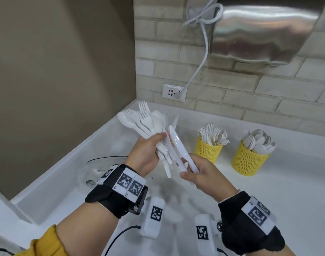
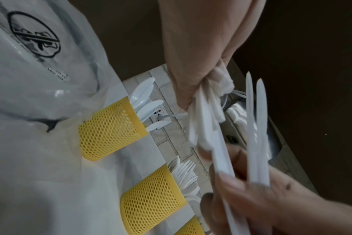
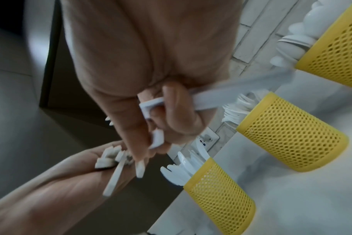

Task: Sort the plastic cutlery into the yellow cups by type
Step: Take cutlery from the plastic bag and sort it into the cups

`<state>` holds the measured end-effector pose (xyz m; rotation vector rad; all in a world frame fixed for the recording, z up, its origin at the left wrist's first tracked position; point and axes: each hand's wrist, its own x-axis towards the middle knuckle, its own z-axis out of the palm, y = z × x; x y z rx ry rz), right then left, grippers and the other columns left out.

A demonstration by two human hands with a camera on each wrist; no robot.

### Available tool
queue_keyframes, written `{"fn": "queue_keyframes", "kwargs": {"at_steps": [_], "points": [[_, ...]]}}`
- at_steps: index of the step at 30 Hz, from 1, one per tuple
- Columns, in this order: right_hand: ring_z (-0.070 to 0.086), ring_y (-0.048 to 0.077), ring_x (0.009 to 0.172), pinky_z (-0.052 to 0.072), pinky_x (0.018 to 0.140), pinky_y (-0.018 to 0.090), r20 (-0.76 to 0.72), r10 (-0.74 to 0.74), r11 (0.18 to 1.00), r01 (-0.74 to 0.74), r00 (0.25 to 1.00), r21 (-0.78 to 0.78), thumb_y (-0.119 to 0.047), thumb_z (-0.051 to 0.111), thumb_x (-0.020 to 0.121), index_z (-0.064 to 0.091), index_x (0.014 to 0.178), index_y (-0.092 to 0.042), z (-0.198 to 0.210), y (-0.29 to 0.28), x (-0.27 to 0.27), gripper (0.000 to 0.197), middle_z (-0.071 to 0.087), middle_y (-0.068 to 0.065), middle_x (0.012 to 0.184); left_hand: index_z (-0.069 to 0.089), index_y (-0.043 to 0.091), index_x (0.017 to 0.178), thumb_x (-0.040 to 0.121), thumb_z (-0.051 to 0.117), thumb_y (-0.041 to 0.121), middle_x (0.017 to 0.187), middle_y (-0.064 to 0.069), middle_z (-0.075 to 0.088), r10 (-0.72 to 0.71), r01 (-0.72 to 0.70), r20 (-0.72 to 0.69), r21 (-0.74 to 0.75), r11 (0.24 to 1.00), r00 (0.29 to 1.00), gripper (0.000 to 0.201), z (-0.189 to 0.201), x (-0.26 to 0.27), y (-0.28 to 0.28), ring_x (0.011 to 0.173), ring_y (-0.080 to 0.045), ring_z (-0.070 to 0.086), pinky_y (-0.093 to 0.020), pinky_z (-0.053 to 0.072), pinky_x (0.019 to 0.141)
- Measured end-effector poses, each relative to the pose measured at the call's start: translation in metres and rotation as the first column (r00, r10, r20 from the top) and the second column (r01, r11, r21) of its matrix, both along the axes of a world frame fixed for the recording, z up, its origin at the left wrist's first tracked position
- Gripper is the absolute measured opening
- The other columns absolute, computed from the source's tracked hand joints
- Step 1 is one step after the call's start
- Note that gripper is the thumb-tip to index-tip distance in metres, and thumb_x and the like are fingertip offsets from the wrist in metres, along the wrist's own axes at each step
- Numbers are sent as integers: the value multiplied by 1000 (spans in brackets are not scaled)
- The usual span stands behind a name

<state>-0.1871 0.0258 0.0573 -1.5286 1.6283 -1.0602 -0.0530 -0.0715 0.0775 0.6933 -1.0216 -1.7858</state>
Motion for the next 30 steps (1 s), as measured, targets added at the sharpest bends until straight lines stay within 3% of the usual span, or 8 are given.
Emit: {"fn": "queue_keyframes", "kwargs": {"at_steps": [3, 7, 11, 15, 20, 26, 28, 30], "points": [[39, 12, 60, 30, 55, 21, 6, 29, 993, -29, 1000, 111, -20, 60, 75, 50, 74, -15, 6, -3, -3, 11, 43, -1, 68, 61, 2, 98, 90, 48, -2, 78, -5, 68, 45, -45, 21, 5, 999, 999, 15, -3, 2, -4, 75, -17, 64, -29, 53, 69], [45, 1, 49, 39, 53, 19, -91, 87, 996, -84, 992, 40, -19, 46, 95, 49, 85, -24, 5, -17, 8, 11, 47, -6, 63, 56, -1, 111, 89, 46, -5, 85, -11, 63, 12, -8, 78, -45, 999, 997, 25, -8, 1, 2, 80, -23, 60, -27, 53, 65], [55, 8, 47, 45, 50, 18, 16, 183, 980, -183, 983, 80, -2, 40, 95, 51, 98, -17, 19, -28, -1, 19, 57, 2, 68, 61, 2, 92, 91, 47, -3, 81, -8, 65, 82, -81, 63, -24, 996, 995, 15, -6, 14, -7, 72, -14, 64, -24, 56, 61], [54, 5, 53, 47, 59, 13, 206, 32, 987, 1, 978, -159, 4, 38, 95, 51, 96, -14, 45, -56, -23, 22, 55, 4, 69, 61, 0, 90, 90, 48, -4, 83, -9, 65, 71, -71, 28, -11, 997, 997, 14, -1, 34, -20, 69, -10, 69, -22, 58, 63], [58, 6, 74, 46, 79, 15, 369, -66, 886, 225, 927, -406, 0, 35, 97, 46, 89, -22, 43, -125, -16, 26, 57, 2, 80, 65, 0, 88, 89, 50, -2, 79, -9, 69, -49, 53, 84, -48, 997, 995, 15, -2, 40, -13, 73, -13, 69, -26, 57, 71], [54, 16, 81, 42, 71, 23, 278, -184, 933, 256, 943, -252, -11, 50, 92, 47, 92, -22, -2, -166, -4, 12, 56, 3, 86, 64, 4, 84, 90, 49, -2, 70, 0, 70, -102, 118, 138, -112, 987, 985, 17, -6, 45, -11, 67, -11, 67, -25, 56, 69], [53, 14, 80, 42, 70, 21, 237, -188, 933, 249, 953, -259, -14, 48, 94, 47, 102, -16, -12, -172, -4, 8, 55, 2, 86, 65, 6, 81, 90, 51, -1, 70, 1, 69, -111, 135, 167, -138, 981, 980, 18, -8, 46, -12, 67, -10, 66, -25, 55, 71], [48, 14, 73, 40, 72, 24, 188, -216, 920, 264, 958, -289, -12, 42, 96, 48, 91, -17, -15, -178, -2, 9, 51, -2, 78, 65, 7, 80, 90, 51, 0, 72, 0, 67, -122, 152, 186, -160, 975, 975, 18, -10, 46, -14, 67, -9, 64, -25, 53, 73]]}}
